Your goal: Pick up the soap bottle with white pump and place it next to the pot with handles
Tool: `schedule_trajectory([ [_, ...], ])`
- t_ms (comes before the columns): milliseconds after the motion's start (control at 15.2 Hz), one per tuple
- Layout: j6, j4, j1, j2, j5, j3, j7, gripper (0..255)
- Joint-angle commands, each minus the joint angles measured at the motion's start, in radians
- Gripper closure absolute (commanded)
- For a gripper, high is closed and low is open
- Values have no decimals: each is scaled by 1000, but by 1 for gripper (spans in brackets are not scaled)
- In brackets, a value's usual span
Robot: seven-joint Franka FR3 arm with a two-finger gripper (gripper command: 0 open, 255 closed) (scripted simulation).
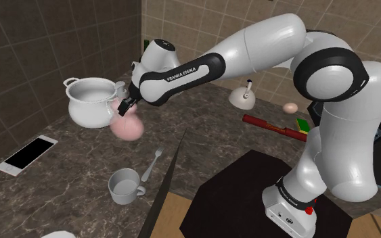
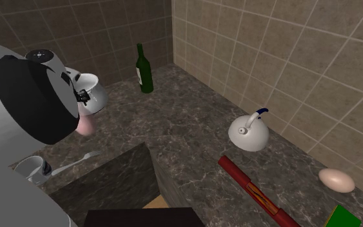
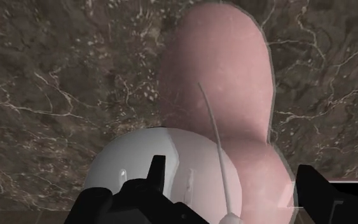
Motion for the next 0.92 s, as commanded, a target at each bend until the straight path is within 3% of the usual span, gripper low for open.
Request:
schedule_trajectory([
  [0,1,0,0,0,0,0,0,0],
  [330,-58,-60,18,-120,-31,-24,20,0],
  [858,-58,-60,17,-120,-31,-24,20,0],
])
